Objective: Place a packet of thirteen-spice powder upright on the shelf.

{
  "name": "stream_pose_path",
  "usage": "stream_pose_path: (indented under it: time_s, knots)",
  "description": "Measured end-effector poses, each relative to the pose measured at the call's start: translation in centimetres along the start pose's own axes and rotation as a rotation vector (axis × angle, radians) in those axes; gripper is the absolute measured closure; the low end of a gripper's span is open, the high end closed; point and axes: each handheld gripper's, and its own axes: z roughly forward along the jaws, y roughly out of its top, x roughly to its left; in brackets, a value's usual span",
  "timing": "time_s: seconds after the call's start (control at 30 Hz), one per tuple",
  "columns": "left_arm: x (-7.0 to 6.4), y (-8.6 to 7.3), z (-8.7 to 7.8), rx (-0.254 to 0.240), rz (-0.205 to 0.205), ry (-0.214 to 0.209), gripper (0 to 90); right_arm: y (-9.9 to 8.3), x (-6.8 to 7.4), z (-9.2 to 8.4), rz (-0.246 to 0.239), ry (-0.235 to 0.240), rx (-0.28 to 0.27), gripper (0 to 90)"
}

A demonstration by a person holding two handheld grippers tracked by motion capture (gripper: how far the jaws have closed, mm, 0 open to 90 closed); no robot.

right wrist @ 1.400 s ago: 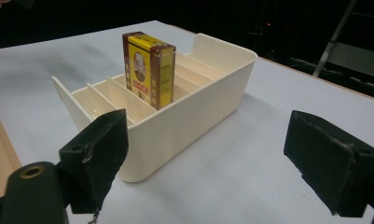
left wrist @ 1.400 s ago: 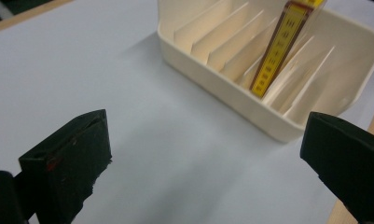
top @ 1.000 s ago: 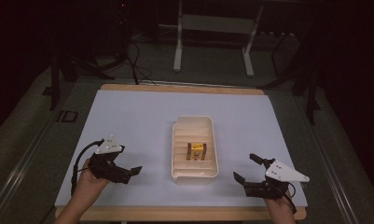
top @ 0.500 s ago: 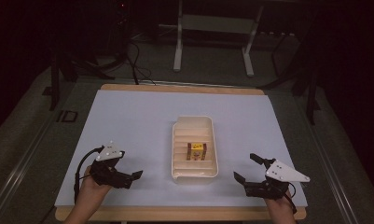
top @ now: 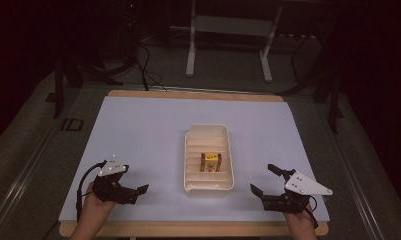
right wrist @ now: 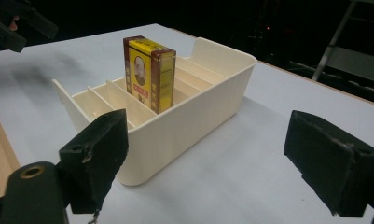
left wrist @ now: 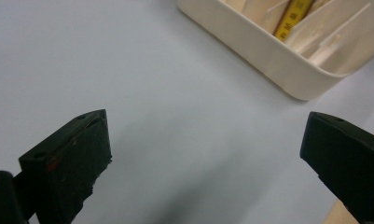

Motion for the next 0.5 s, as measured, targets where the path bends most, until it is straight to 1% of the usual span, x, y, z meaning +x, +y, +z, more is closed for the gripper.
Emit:
stream_pose_path:
  time_s: [0.1, 0.33, 0.47, 0.5]
  knots:
    - [-0.03, -0.17, 0.06, 0.005, 0.007, 0.025, 2.1, 0.06, 0.04, -0.08, -0.006, -0.010, -0.007, 13.7]
    - [-0.46, -0.29, 0.25, 0.009, 0.010, 0.016, 2.1, 0.09, 0.03, -0.15, -0.011, -0.020, -0.009, 13.8]
    - [-0.69, -0.28, 0.33, 0.009, 0.028, 0.032, 2.1, 0.10, -0.02, -0.24, -0.008, -0.023, -0.014, 13.8]
    - [-0.70, -0.27, 0.35, 0.009, 0.028, 0.029, 2.1, 0.10, -0.06, -0.25, -0.009, -0.025, -0.014, 13.8]
